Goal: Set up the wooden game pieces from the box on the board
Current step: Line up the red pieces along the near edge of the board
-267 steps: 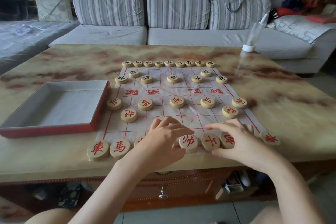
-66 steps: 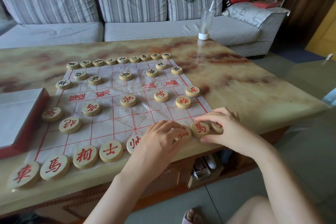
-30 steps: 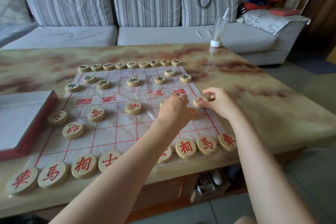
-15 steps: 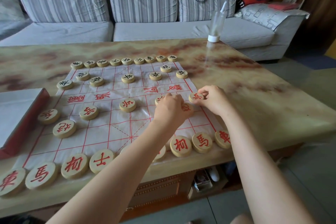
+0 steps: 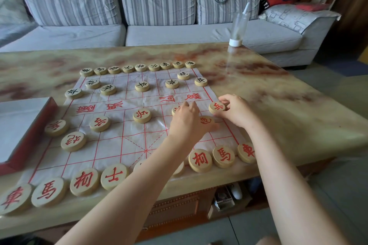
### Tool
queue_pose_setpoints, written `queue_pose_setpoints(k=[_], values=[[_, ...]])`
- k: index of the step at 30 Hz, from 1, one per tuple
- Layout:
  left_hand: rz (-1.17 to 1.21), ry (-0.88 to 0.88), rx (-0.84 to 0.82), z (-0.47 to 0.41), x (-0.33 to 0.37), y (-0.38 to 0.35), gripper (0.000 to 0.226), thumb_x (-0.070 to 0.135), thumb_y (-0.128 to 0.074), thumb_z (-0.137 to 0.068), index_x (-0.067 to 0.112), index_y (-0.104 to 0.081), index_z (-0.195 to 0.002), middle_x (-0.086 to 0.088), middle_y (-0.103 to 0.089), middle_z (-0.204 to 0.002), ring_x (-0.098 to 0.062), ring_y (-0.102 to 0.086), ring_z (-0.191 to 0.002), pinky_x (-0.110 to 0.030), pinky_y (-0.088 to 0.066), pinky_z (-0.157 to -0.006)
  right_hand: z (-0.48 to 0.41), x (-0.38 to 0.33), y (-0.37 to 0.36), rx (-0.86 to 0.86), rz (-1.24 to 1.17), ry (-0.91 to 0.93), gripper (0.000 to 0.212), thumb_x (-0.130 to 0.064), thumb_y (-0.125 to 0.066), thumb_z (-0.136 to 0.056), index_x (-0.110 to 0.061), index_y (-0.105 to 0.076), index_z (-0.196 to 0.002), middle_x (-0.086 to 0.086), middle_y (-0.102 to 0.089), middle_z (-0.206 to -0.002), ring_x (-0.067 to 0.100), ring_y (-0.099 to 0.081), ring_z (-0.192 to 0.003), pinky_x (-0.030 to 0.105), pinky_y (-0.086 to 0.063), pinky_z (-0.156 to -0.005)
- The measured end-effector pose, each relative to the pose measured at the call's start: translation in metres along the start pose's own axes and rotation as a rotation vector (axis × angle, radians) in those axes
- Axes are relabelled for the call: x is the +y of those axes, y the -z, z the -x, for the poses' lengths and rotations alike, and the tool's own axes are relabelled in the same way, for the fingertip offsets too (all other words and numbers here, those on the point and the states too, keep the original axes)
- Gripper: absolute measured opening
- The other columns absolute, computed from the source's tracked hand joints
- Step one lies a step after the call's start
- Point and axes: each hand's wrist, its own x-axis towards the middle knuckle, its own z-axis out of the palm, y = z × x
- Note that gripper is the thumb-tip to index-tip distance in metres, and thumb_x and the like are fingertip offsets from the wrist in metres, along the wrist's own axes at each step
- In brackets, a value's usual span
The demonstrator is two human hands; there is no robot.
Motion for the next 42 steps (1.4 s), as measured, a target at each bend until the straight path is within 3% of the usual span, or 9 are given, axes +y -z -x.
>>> queue_pose_setpoints(k=[8, 11, 15, 17, 25, 33, 42], values=[[0.065, 0.007, -0.028, -0.004, -0.002, -0.003, 0.052, 0.043, -0.072, -0.071, 0.007, -0.057, -0.105, -0.009, -0.058, -0.107, -0.025, -0.056, -0.095, -0.029, -0.041, -0.07, -0.001, 0.001, -0.003, 0.052, 0.024, 0.014, 0.04, -0.021, -0.079, -0.068, -0.01, -0.064, -0.103, 0.009, -0.058, -0.108, 0.023, -0.057, -0.098, 0.028, -0.043, -0.083], [0.149, -0.033, -0.068, -0.005, -0.005, -0.001, 0.049, 0.039, -0.071, -0.073, 0.01, -0.061, -0.111, -0.01, -0.061, -0.108, -0.024, -0.058, -0.097, -0.028, -0.046, -0.075, -0.001, 0.002, -0.002, 0.052, 0.02, 0.02, 0.038, -0.021, -0.079, -0.068, -0.012, -0.065, -0.102, 0.008, -0.059, -0.107, 0.022, -0.057, -0.098, 0.028, -0.043, -0.083], [0.179, -0.065, -0.097, -0.003, -0.008, -0.001, 0.061, 0.049, -0.068, -0.065, 0.011, -0.064, -0.111, -0.01, -0.066, -0.103, -0.023, -0.059, -0.099, -0.031, -0.049, -0.082, 0.0, 0.002, -0.002, 0.061, 0.013, 0.023, 0.038, -0.022, -0.08, -0.067, -0.013, -0.065, -0.101, 0.008, -0.059, -0.107, 0.021, -0.057, -0.096, 0.026, -0.042, -0.081], [0.175, -0.082, -0.098, -0.004, -0.01, -0.002, 0.053, 0.043, -0.072, -0.071, 0.012, -0.063, -0.113, -0.01, -0.066, -0.104, -0.023, -0.058, -0.1, -0.033, -0.049, -0.085, 0.0, 0.002, -0.003, 0.063, 0.015, 0.025, 0.037, -0.022, -0.079, -0.068, -0.013, -0.065, -0.101, 0.007, -0.059, -0.106, 0.021, -0.057, -0.096, 0.026, -0.042, -0.081], [0.169, -0.086, -0.079, -0.004, -0.012, -0.004, 0.053, 0.039, -0.072, -0.072, 0.012, -0.06, -0.117, -0.01, -0.061, -0.11, -0.021, -0.058, -0.098, -0.029, -0.047, -0.083, -0.001, 0.003, -0.003, 0.067, 0.024, 0.026, 0.041, -0.023, -0.078, -0.069, -0.012, -0.063, -0.105, 0.007, -0.058, -0.109, 0.021, -0.056, -0.099, 0.023, -0.039, -0.08], [0.147, -0.085, -0.078, -0.003, -0.012, -0.004, 0.053, 0.038, -0.071, -0.074, 0.013, -0.059, -0.119, -0.011, -0.059, -0.112, -0.022, -0.057, -0.1, -0.029, -0.045, -0.084, 0.0, 0.005, -0.005, 0.056, -0.009, 0.03, 0.041, -0.021, -0.079, -0.067, -0.012, -0.064, -0.104, 0.008, -0.059, -0.108, 0.023, -0.059, -0.099, 0.034, -0.047, -0.09], [0.138, -0.084, -0.073, -0.001, -0.011, -0.004, 0.053, 0.039, -0.07, -0.076, 0.015, -0.057, -0.121, -0.009, -0.058, -0.114, -0.021, -0.056, -0.102, -0.026, -0.042, -0.082, 0.001, 0.004, -0.004, 0.048, -0.02, 0.025, 0.039, -0.022, -0.078, -0.068, -0.012, -0.064, -0.104, 0.007, -0.058, -0.108, 0.022, -0.058, -0.098, 0.033, -0.047, -0.089]])
